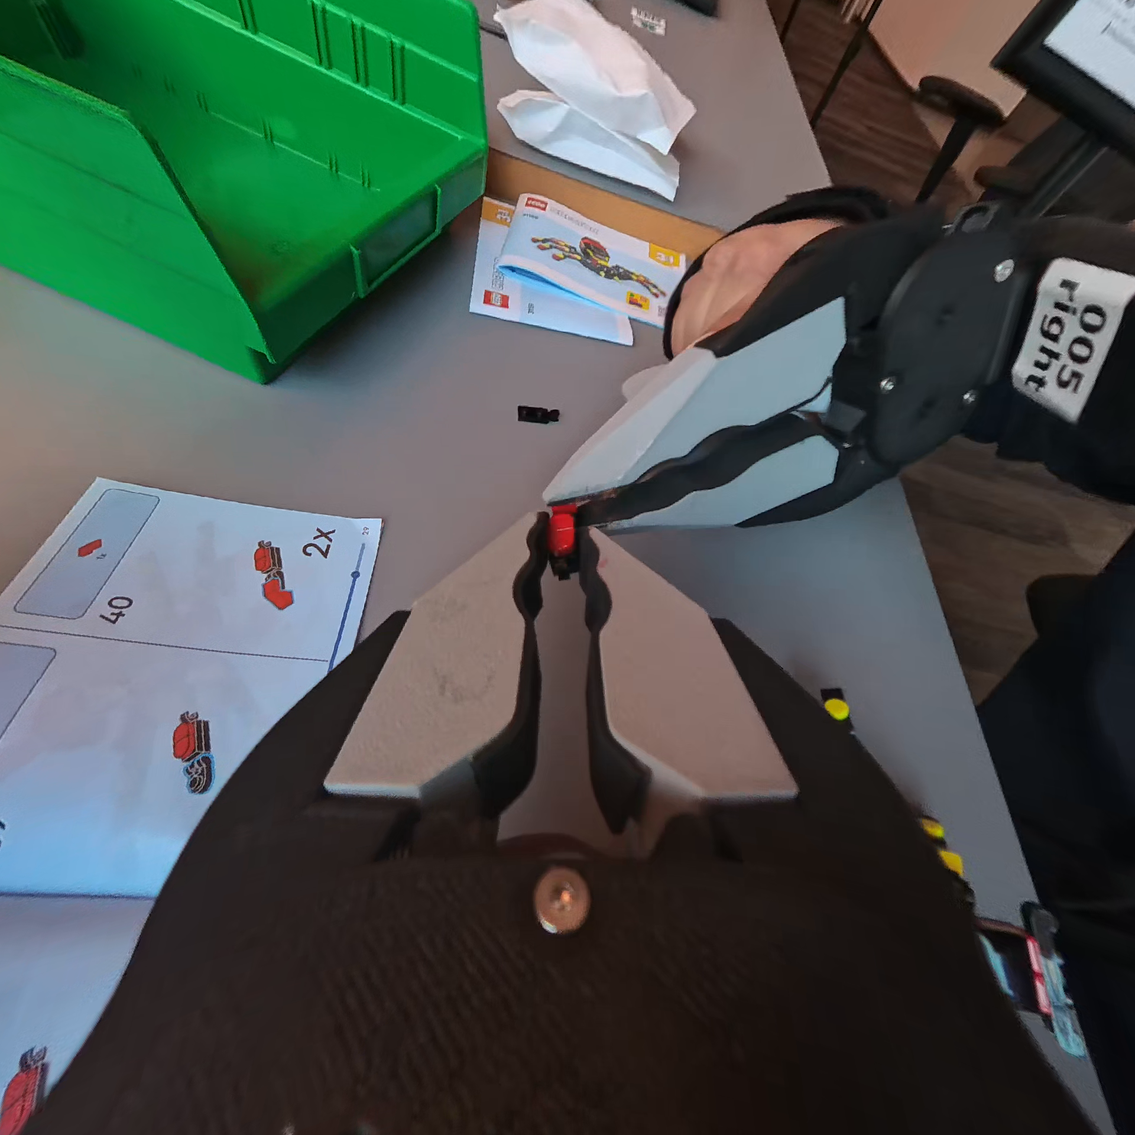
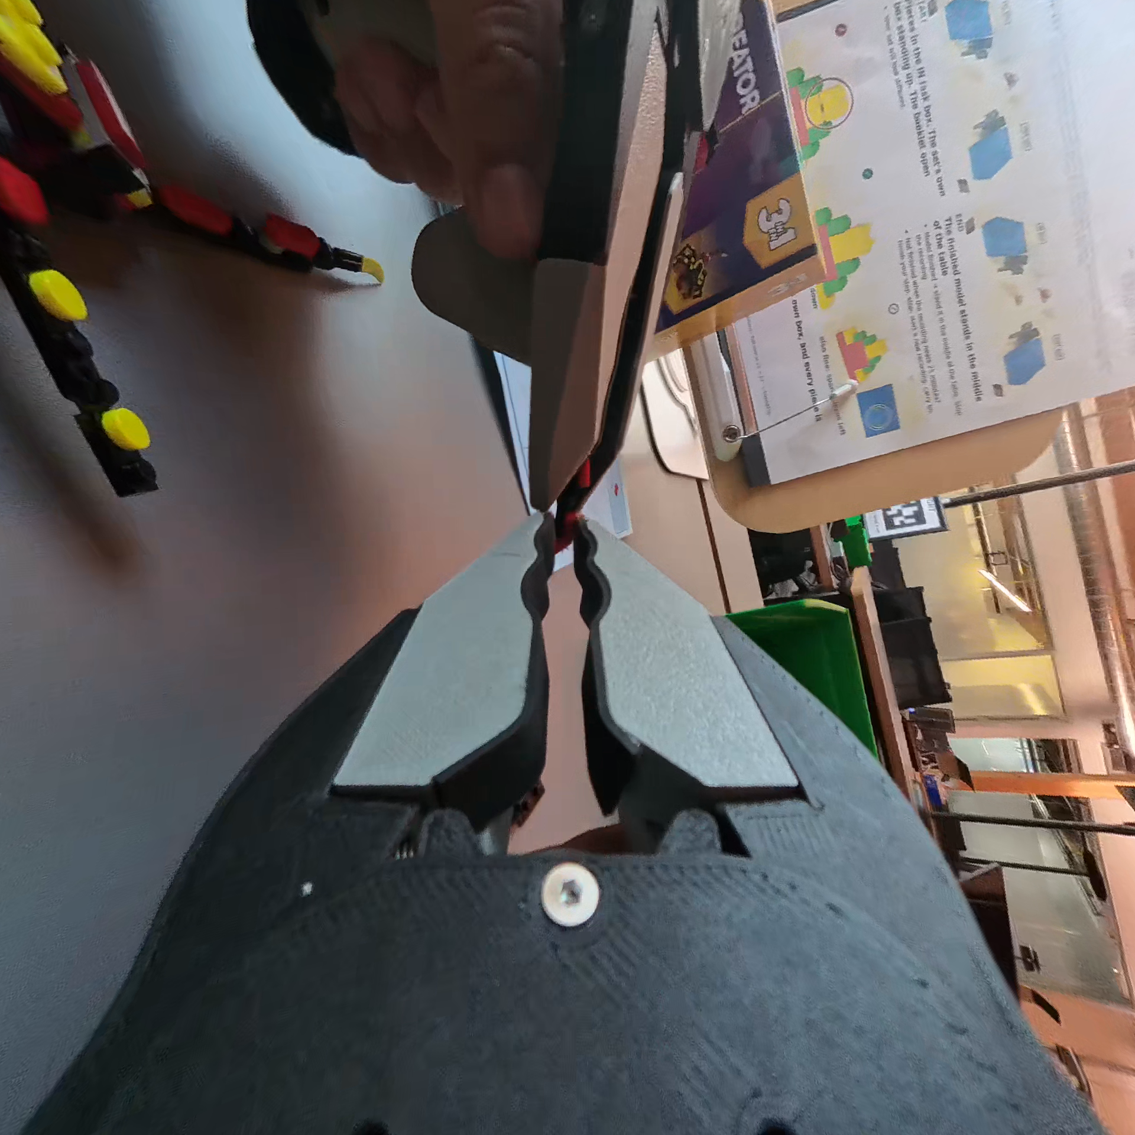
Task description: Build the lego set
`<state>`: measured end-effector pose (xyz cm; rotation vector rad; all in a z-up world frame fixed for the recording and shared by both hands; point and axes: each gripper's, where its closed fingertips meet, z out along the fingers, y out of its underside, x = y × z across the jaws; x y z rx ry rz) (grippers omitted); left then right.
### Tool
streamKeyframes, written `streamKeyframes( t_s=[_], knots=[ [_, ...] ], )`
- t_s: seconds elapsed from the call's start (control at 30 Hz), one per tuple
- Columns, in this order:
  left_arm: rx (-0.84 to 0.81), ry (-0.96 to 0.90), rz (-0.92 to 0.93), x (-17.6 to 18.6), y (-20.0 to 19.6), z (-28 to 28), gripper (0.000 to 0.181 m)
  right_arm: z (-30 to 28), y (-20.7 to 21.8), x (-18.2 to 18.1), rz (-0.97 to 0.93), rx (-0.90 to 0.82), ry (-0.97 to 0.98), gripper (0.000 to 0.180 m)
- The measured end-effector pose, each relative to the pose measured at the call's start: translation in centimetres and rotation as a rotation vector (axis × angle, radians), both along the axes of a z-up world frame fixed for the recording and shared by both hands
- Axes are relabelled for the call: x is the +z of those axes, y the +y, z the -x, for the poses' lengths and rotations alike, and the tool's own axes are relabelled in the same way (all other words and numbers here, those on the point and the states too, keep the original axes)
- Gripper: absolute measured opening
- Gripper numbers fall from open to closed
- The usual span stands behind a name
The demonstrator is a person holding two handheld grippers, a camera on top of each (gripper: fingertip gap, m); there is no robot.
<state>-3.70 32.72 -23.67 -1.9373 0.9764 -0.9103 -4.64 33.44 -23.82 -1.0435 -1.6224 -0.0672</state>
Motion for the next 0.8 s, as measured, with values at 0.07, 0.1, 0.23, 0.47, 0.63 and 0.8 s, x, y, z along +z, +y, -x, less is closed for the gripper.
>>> streamKeyframes(
  t_s=[0.07, 0.1, 0.23, 0.47, 0.63, 0.8],
  knots=[
    [0.011, -0.044, 0.002, 0.6, 0.2, 0.0, 0.006, 0.0, 0.1, 0.5, 0.060, -0.002, 0.046, 0.003],
    [0.015, -0.048, 0.001, 0.6, 0.2, 0.0, 0.007, 0.0, 0.2, 0.6, 0.074, -0.001, 0.059, 0.003],
    [0.046, -0.087, -0.004, 1.1, 0.7, 0.4, 0.006, 0.2, 0.5, 1.0, 0.104, -0.015, 0.108, 0.004],
    [0.063, -0.100, -0.018, 0.9, 1.3, 0.4, 0.007, 0.3, 1.1, 0.9, 0.144, -0.037, 0.126, 0.004],
    [0.063, -0.117, -0.007, 0.8, 1.1, 0.0, 0.006, -0.2, 1.1, 1.0, 0.002, -0.058, 0.057, 0.003],
    [0.082, -0.140, -0.028, 1.7, 1.4, 0.2, 0.006, 0.0, 1.3, 1.7, -0.013, -0.068, 0.092, 0.003]
  ],
)
